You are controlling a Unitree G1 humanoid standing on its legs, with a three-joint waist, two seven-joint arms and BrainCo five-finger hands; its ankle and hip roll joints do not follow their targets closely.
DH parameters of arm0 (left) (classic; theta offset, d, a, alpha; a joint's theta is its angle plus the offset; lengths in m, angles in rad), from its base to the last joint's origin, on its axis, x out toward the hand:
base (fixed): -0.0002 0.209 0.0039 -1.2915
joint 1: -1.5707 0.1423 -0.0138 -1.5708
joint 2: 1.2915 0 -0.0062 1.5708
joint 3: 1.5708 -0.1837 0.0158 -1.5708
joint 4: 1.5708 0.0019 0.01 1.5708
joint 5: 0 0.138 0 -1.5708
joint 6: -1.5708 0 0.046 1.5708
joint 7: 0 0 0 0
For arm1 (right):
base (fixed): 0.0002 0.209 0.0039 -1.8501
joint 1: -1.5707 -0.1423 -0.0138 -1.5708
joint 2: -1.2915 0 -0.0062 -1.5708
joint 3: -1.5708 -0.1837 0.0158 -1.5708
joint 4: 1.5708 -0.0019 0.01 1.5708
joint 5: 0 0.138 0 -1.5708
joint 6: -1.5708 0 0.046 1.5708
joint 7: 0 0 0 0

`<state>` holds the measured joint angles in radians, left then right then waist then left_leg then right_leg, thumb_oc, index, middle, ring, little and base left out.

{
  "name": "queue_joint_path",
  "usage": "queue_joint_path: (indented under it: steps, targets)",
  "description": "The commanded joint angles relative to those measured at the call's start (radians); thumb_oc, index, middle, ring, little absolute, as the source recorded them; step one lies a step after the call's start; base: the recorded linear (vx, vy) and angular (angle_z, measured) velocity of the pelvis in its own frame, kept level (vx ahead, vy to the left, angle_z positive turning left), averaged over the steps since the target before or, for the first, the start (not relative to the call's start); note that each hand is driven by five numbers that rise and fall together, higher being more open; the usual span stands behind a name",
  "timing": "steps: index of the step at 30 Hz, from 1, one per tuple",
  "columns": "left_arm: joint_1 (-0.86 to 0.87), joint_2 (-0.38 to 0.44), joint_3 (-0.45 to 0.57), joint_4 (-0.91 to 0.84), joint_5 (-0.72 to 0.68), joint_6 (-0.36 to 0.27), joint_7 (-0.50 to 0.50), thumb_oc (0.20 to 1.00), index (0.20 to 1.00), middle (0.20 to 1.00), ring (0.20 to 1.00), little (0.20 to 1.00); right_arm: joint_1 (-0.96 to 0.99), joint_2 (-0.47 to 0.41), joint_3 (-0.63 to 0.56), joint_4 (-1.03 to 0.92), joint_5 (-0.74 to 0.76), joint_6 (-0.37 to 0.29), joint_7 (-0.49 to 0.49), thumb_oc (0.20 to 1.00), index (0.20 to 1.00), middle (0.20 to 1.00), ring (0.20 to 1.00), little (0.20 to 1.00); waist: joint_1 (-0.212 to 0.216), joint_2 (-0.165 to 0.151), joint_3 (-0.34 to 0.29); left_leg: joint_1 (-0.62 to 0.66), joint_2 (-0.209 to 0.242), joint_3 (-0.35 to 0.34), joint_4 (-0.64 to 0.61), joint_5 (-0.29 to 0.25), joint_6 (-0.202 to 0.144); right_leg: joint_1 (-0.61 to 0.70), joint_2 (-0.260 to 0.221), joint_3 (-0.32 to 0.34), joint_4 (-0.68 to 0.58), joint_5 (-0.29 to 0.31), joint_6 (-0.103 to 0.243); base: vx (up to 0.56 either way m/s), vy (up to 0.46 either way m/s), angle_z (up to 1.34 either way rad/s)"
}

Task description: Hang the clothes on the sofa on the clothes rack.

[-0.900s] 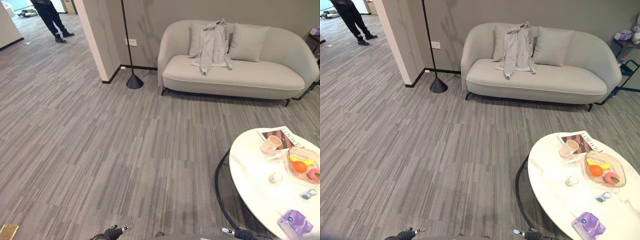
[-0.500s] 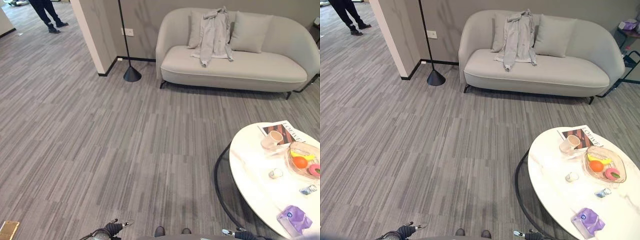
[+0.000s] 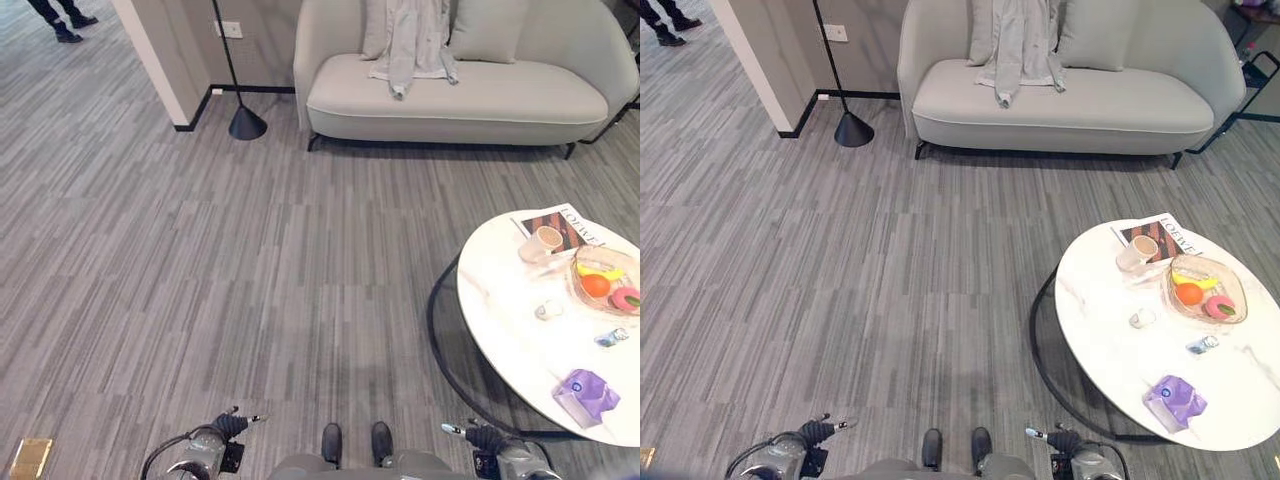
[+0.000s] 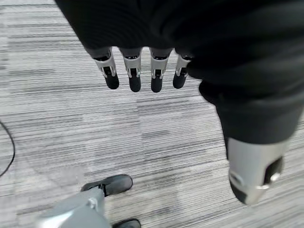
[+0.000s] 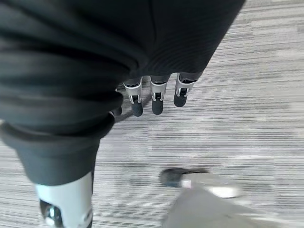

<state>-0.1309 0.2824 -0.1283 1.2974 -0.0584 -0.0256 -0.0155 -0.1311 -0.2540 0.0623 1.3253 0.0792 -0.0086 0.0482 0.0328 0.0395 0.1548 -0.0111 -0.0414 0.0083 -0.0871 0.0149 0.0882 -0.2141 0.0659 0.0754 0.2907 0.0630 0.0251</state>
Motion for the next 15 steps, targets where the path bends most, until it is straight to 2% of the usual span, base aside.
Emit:
queue_joint_path:
  steps: [1, 3, 5, 6, 7, 8, 9, 10, 11, 12, 14, 15]
  targets:
    - [0.012, 0.000, 0.013, 0.028, 0.019, -0.005, 0.005, 1.000, 1.000, 1.000, 1.000, 1.000, 0.030, -0.013, -0.014, -0.011, -0.001, -0.002, -0.002, 1.000, 1.000, 1.000, 1.000, 1.000, 0.008, 0.010, -0.016, 0.064, 0.020, -0.114, 0.000, 0.036, -0.091, -0.011, -0.075, 0.030, -0.009, 0.058, -0.025, 0.20, 0.030, 0.15]
    - [0.024, 0.000, 0.023, 0.021, 0.017, -0.006, 0.002, 1.000, 1.000, 1.000, 1.000, 1.000, 0.044, -0.015, -0.017, -0.005, -0.001, -0.005, -0.004, 1.000, 1.000, 1.000, 1.000, 1.000, -0.002, 0.003, -0.026, 0.075, 0.016, -0.126, 0.000, 0.016, -0.089, -0.022, -0.079, 0.017, -0.139, 0.053, -0.017, 0.27, 0.012, 0.20]
    - [0.028, 0.002, 0.028, 0.021, 0.012, -0.008, -0.001, 1.000, 1.000, 1.000, 1.000, 1.000, 0.045, -0.015, -0.016, -0.003, 0.000, -0.006, -0.007, 1.000, 1.000, 1.000, 1.000, 1.000, -0.015, -0.003, -0.021, 0.090, 0.016, -0.135, 0.000, 0.000, -0.078, -0.087, -0.070, -0.001, -0.263, 0.056, -0.010, 0.27, -0.020, 0.02]
    - [0.033, 0.011, 0.031, 0.025, 0.000, -0.011, -0.003, 1.000, 1.000, 1.000, 1.000, 1.000, 0.045, -0.011, -0.008, -0.010, -0.003, -0.007, -0.002, 1.000, 1.000, 1.000, 1.000, 1.000, -0.028, -0.003, -0.005, 0.128, 0.028, -0.141, 0.000, -0.020, -0.072, -0.145, -0.044, -0.045, -0.359, 0.063, -0.002, 0.35, -0.031, -0.11]
    - [0.035, 0.016, 0.034, 0.030, -0.007, -0.012, -0.004, 1.000, 1.000, 1.000, 1.000, 1.000, 0.042, -0.007, -0.003, -0.015, -0.005, -0.007, 0.002, 1.000, 1.000, 1.000, 1.000, 1.000, -0.034, -0.008, 0.001, 0.142, 0.031, -0.141, 0.000, -0.025, -0.072, -0.177, -0.040, -0.069, -0.378, 0.062, 0.004, 0.53, -0.065, 0.07]
    - [0.040, 0.017, 0.037, 0.039, -0.021, -0.014, -0.006, 1.000, 1.000, 1.000, 1.000, 1.000, 0.038, -0.004, 0.017, -0.022, -0.013, -0.009, 0.013, 1.000, 1.000, 1.000, 1.000, 1.000, -0.042, -0.011, 0.006, 0.183, 0.048, -0.137, 0.000, -0.043, -0.078, -0.201, -0.030, -0.122, -0.378, 0.063, 0.010, 0.72, -0.186, 0.28]
    - [0.049, 0.012, 0.032, 0.041, -0.020, -0.014, -0.012, 1.000, 1.000, 1.000, 1.000, 1.000, 0.058, -0.013, 0.022, -0.025, -0.015, -0.019, 0.016, 1.000, 1.000, 1.000, 1.000, 1.000, -0.055, -0.025, -0.035, 0.198, 0.067, -0.146, 0.000, -0.040, -0.066, -0.169, -0.004, -0.100, -0.378, 0.087, 0.014, 0.84, -0.304, 0.43]
    - [0.058, 0.009, 0.037, 0.035, -0.025, -0.011, -0.013, 1.000, 1.000, 1.000, 1.000, 1.000, 0.062, -0.024, 0.016, -0.025, -0.010, -0.023, 0.012, 1.000, 1.000, 1.000, 1.000, 1.000, -0.058, -0.016, -0.069, 0.202, 0.115, -0.133, 0.000, 0.002, -0.063, -0.148, 0.001, -0.086, -0.378, 0.108, 0.022, 0.86, -0.431, 0.44]
    - [0.078, 0.007, 0.033, 0.006, -0.025, -0.007, -0.024, 1.000, 1.000, 1.000, 1.000, 1.000, 0.075, -0.036, 0.012, -0.041, -0.005, -0.027, 0.013, 1.000, 1.000, 1.000, 1.000, 1.000, -0.056, -0.023, -0.094, 0.199, 0.167, -0.106, 0.082, 0.046, -0.058, -0.101, -0.002, -0.080, -0.378, 0.112, 0.018, 0.60, -0.367, 0.82]
    - [0.082, 0.006, 0.030, -0.010, -0.025, -0.006, -0.031, 1.000, 1.000, 1.000, 1.000, 1.000, 0.079, -0.039, 0.009, -0.047, -0.002, -0.028, 0.011, 1.000, 1.000, 1.000, 1.000, 1.000, -0.053, -0.036, -0.093, 0.162, 0.172, -0.100, 0.175, 0.038, -0.055, -0.071, -0.013, -0.077, -0.378, 0.112, 0.014, 0.48, -0.350, 1.24]
    - [0.082, 0.008, 0.026, -0.054, -0.033, -0.001, -0.036, 1.000, 1.000, 1.000, 1.000, 1.000, 0.078, -0.054, -0.003, -0.073, 0.020, -0.027, 0.001, 1.000, 1.000, 1.000, 1.000, 1.000, -0.035, -0.092, -0.057, -0.010, 0.147, -0.100, 0.507, 0.010, -0.036, -0.006, -0.051, -0.059, -0.378, 0.124, -0.003, 0.23, -0.309, 0.75]
    - [0.077, 0.009, 0.023, -0.068, -0.039, -0.003, -0.040, 1.000, 1.000, 1.000, 1.000, 1.000, 0.073, -0.057, -0.009, -0.077, 0.030, -0.028, -0.006, 1.000, 1.000, 1.000, 1.000, 1.000, -0.023, -0.109, -0.028, -0.093, 0.132, -0.107, 0.649, -0.015, -0.025, 0.015, -0.064, -0.059, -0.378, 0.129, -0.015, 0.12, -0.262, 0.17]
